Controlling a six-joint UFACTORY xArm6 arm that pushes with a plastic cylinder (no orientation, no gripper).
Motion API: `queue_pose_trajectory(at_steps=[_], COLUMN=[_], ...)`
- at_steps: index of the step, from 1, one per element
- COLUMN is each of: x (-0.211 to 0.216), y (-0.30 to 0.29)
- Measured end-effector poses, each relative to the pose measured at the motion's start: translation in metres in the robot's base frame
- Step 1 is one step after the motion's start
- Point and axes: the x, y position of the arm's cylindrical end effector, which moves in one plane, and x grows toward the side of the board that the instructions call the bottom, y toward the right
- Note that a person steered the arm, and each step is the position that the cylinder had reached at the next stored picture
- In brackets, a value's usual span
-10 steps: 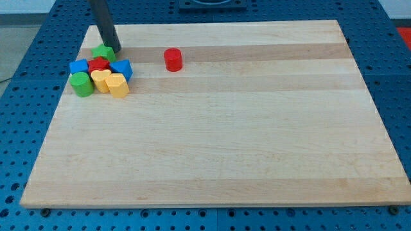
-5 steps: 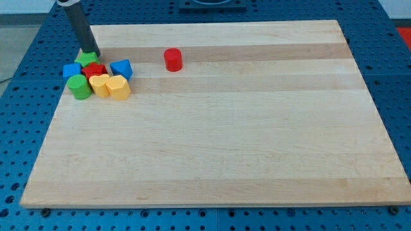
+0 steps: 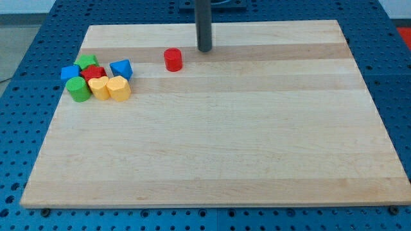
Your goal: Push the red circle to the right of the green star
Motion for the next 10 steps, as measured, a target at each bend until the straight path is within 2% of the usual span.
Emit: queue_pose_trajectory(at_steps=[1, 3, 5, 6, 7, 10], x=[0.016, 0.036, 0.039, 0.064, 0.069, 0.049], y=[-0.008, -0.095, -0.104, -0.098, -0.103, -0.124])
